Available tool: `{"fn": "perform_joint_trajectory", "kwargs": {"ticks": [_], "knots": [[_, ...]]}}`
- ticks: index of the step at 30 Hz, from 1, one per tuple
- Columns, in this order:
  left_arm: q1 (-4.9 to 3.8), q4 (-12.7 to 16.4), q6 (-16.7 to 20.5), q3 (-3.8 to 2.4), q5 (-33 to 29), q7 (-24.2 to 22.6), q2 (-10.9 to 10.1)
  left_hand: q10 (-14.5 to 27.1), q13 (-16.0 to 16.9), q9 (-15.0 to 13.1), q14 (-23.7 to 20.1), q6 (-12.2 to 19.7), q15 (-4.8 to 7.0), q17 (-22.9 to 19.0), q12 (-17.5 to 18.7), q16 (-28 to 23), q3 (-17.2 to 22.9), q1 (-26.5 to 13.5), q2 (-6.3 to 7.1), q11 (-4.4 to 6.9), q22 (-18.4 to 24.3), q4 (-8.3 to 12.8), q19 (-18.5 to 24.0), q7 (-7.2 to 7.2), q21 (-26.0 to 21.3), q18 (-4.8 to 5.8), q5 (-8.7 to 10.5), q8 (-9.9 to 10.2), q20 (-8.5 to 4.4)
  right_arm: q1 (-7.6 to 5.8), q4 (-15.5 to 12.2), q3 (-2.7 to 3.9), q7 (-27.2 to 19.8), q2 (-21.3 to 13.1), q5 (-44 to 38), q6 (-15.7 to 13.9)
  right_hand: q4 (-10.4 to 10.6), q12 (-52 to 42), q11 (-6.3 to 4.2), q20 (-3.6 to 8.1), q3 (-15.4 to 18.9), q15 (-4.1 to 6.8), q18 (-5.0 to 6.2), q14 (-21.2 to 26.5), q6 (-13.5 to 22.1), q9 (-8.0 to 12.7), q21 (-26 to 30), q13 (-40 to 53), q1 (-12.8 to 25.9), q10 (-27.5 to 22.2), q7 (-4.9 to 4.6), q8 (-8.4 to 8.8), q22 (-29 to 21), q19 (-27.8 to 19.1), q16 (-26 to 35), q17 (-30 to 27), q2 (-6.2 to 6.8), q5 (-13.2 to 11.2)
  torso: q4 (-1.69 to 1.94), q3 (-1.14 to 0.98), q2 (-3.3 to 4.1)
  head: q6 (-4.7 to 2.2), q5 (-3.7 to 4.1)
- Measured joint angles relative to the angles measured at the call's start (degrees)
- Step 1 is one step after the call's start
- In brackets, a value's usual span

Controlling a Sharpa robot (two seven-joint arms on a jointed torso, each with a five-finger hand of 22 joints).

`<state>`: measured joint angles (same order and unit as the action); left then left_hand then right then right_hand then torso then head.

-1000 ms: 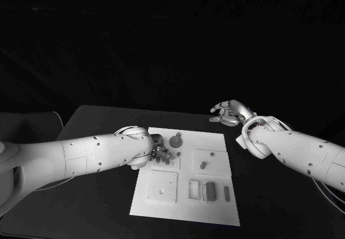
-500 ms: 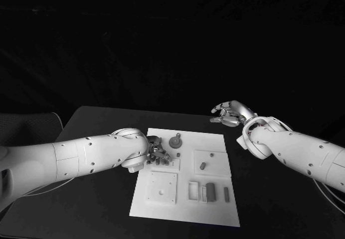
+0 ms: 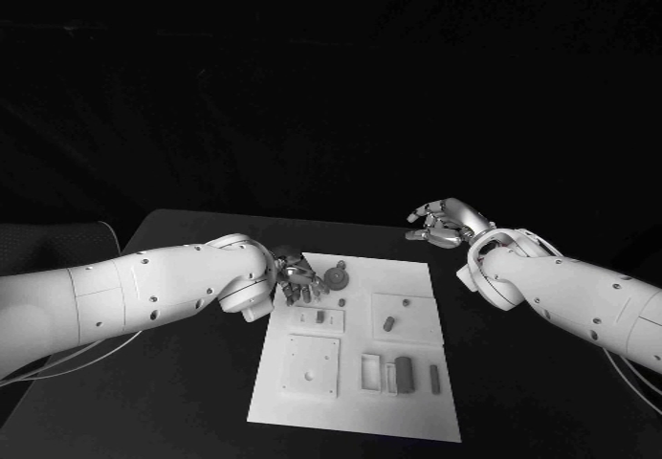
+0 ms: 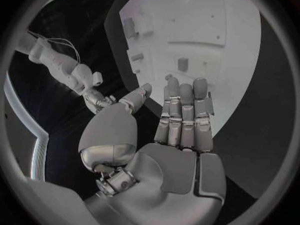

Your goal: Assemble the parts on the task board

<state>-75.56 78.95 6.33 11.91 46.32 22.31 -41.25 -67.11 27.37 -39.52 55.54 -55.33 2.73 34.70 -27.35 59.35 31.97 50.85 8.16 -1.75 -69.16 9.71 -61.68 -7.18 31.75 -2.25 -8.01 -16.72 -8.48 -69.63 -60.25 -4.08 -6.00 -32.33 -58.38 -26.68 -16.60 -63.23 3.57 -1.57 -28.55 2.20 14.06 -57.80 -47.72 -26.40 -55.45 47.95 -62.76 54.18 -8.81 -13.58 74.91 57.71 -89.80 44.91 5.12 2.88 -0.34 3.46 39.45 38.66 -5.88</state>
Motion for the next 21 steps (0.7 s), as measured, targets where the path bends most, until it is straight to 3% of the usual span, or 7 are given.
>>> {"fn": "perform_joint_trajectory", "kwargs": {"ticks": [4,5,14,17,21], "knots": [[-0.94,0.2,2.0,-0.35,-1.3,-2.9,-1.0,0.9,-2.1,1.2,-1.4,1.1,-2.08,-2.0,3.7,-3.6,0.6,2.4,-0.43,-0.9,2.4,1.8,1.8,-0.7,-3.4,-0.55,0.04,0.8,1.82,0.0,0.1,0.0,0.0,0.0,0.0,0.1,0.0,0.0,0.0,-0.06,0.0,0.0,0.0,0.0,0.0,0.0,0.0,0.0,0.0,0.0,0.0,0.0,0.0,-0.1,0.0,0.0,0.0,0.0,0.0,0.0,-0.01,-0.47,-0.1],[-1.14,0.0,2.6,-0.37,-1.6,-3.8,-1.2,0.9,-2.5,1.5,-1.4,1.1,-2.46,-2.3,4.4,-4.3,0.7,3.3,-0.63,-0.93,2.9,2.4,1.7,-0.71,-4.0,-1.32,0.04,0.8,2.37,0.0,0.1,0.0,0.0,0.0,0.0,0.2,0.0,0.0,0.0,0.01,0.0,0.0,0.0,0.0,0.0,0.0,0.0,0.0,0.0,0.0,0.0,0.0,0.0,0.0,0.0,0.0,0.0,0.0,0.0,0.0,-0.01,-0.57,-0.12],[-1.44,-3.4,6.5,-0.38,-3.0,-10.0,-0.9,0.3,-3.4,2.6,-1.0,1.9,-2.85,-2.9,6.0,-5.4,0.7,6.6,-1.23,-1.37,3.8,4.7,1.5,-1.11,-5.0,-1.64,0.04,1.1,2.98,0.0,0.2,-0.01,0.0,-0.3,0.0,0.4,0.0,0.0,0.0,0.11,0.0,-0.01,0.0,0.0,0.0,0.0,0.0,0.0,0.0,0.0,0.01,0.0,0.0,0.1,0.0,0.0,0.0,0.0,-0.1,0.0,0.07,-1.51,-0.2],[-1.58,-5.5,7.1,-0.33,-3.3,-10.2,-0.1,-0.4,-3.6,2.9,-0.8,1.9,-3.05,-2.8,6.5,-5.7,-1.2,5.4,-1.35,-1.32,3.9,3.8,1.3,-1.09,-5.2,-1.71,0.04,1.1,3.18,0.0,0.2,-0.01,0.0,-0.4,0.0,0.4,0.0,0.0,0.0,0.11,0.0,-0.01,0.0,0.0,0.0,0.0,0.0,0.0,0.0,0.0,0.01,0.0,0.0,0.1,0.0,0.0,0.0,0.0,-0.11,0.04,0.11,-1.7,-0.14],[-1.84,-8.4,7.1,-0.34,-3.2,-8.9,1.4,-1.8,-3.5,3.0,0.1,0.4,-2.58,-2.4,6.5,-5.6,-5.2,-2.6,-1.06,-0.66,3.9,-1.1,0.3,-0.27,-5.2,-1.8,0.04,0.6,2.84,0.0,0.2,-0.01,0.0,-0.5,0.0,0.4,0.0,0.0,0.0,0.11,0.0,-0.06,0.0,0.1,0.1,0.1,0.0,0.0,0.0,0.0,0.05,0.0,0.0,0.1,0.0,0.0,0.0,0.0,-0.11,0.03,0.12,-1.91,-0.12]]}}
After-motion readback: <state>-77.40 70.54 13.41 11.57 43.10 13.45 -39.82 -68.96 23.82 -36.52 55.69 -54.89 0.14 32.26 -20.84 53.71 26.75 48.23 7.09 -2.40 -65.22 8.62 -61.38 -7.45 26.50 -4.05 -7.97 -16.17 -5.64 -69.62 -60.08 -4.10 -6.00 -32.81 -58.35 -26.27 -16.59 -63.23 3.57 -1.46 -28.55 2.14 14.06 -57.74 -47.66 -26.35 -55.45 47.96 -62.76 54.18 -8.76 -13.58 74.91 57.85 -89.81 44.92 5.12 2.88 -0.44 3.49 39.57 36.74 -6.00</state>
